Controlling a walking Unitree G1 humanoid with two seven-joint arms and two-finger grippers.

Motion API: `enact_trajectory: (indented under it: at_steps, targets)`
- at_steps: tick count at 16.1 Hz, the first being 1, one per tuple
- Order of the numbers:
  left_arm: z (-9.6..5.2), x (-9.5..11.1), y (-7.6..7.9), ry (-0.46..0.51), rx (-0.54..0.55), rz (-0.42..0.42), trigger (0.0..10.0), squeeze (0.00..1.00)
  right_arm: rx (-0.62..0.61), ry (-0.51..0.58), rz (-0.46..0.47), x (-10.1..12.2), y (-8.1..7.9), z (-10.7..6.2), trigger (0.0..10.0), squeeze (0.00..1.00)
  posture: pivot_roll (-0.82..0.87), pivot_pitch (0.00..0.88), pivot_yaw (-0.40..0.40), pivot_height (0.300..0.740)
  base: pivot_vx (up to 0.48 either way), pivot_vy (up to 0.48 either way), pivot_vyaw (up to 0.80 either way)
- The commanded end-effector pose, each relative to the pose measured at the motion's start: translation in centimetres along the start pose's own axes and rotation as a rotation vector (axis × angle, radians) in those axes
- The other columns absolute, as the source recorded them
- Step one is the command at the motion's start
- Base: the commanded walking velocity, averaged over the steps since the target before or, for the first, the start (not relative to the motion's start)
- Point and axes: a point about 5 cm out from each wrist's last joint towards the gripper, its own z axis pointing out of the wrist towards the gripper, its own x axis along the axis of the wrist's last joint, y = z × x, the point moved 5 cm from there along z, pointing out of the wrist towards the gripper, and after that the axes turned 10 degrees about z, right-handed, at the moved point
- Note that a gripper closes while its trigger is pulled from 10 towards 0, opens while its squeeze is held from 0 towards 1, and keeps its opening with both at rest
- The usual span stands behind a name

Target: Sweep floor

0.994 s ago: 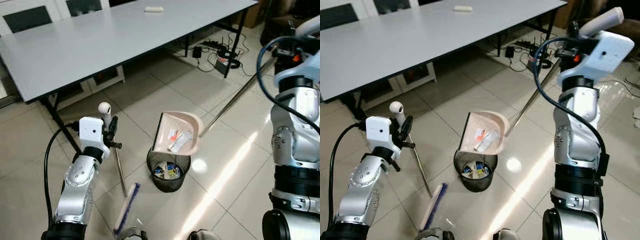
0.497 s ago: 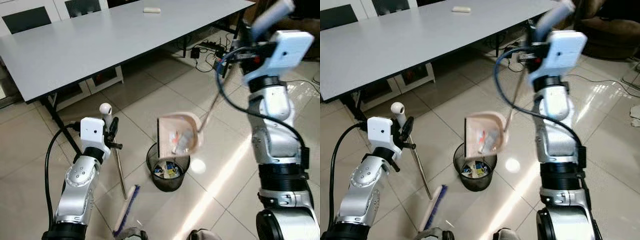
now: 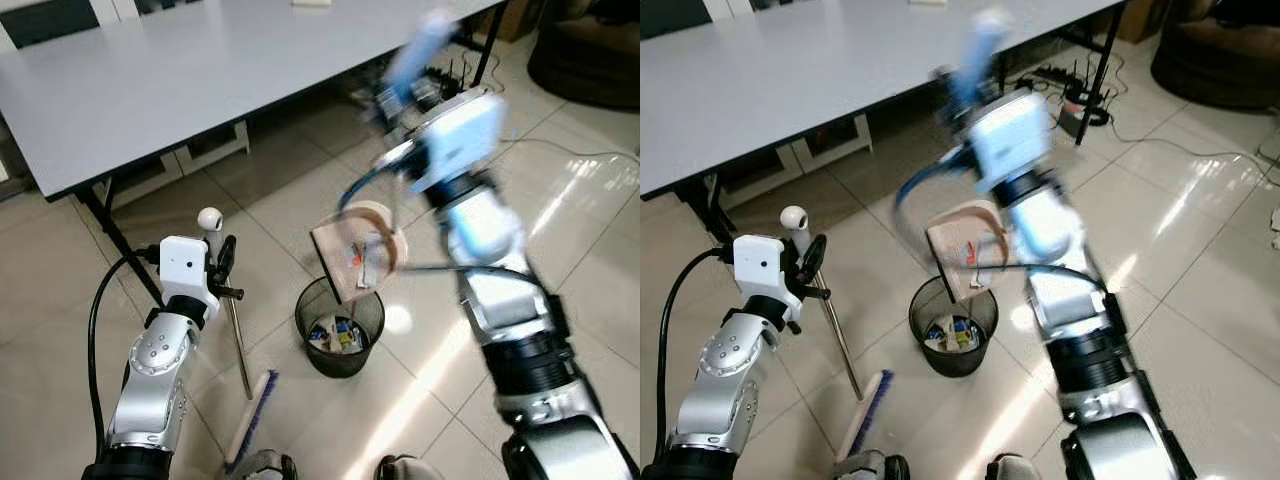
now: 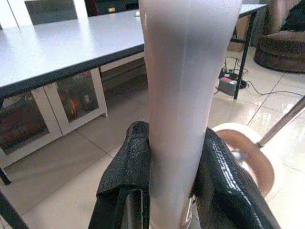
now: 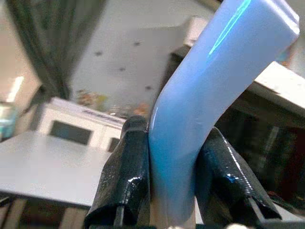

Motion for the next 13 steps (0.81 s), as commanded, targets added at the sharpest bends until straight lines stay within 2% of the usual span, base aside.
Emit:
enact_trajectory:
  at_steps: [1,3,6,8,9,10,11,12,13]
  targets:
    - [0.0,0.9,-0.2,0.03,-0.007,0.023,10.0,0.0,0.051,0.056,-0.032,1.1,-1.1,0.0,10.0,0.0,0.0,0.107,0.052,0.74,0.0,0.0,0.0]
    - [-0.1,0.8,-0.1,0.031,-0.011,0.026,10.0,0.0,0.147,0.047,-0.066,0.4,-3.5,-0.6,10.0,0.0,0.0,0.105,0.054,0.74,0.0,0.0,0.0]
    - [0.0,0.8,-0.1,0.032,-0.009,0.031,10.0,0.0,0.228,0.03,-0.108,-0.1,-5.2,-1.2,10.0,0.0,-0.01,0.095,0.067,0.74,0.0,0.0,0.0]
    - [0.2,0.8,0.0,0.031,-0.016,0.033,10.0,0.0,0.269,0.024,-0.171,-0.2,-5.6,-1.3,10.0,0.0,-0.02,0.099,0.074,0.74,0.0,0.0,0.0]
    - [0.3,0.8,0.3,0.034,-0.025,0.033,10.0,0.0,0.242,0.031,-0.175,0.0,-5.1,-1.3,10.0,0.0,-0.02,0.096,0.072,0.74,0.0,0.0,0.0]
    - [0.4,0.9,0.4,0.04,-0.032,0.032,10.0,0.0,0.05,0.064,-0.079,1.0,-2.2,-0.9,10.0,0.0,-0.02,0.098,0.071,0.74,0.0,0.0,0.0]
    - [0.4,0.8,0.5,0.038,-0.033,0.037,10.0,0.0,-0.128,0.068,0.005,1.9,1.5,-0.8,10.0,0.0,-0.02,0.09,0.064,0.74,0.0,0.0,0.0]
    - [0.4,0.7,0.5,0.036,-0.033,0.044,10.0,0.0,-0.225,0.073,0.054,2.7,4.1,-0.8,10.0,0.0,-0.02,0.088,0.061,0.74,0.0,0.0,0.0]
    - [0.3,0.6,0.3,0.029,-0.033,0.053,10.0,0.0,-0.275,0.096,0.081,3.9,5.8,-0.7,10.0,0.0,-0.02,0.089,0.06,0.74,0.0,0.0,0.0]
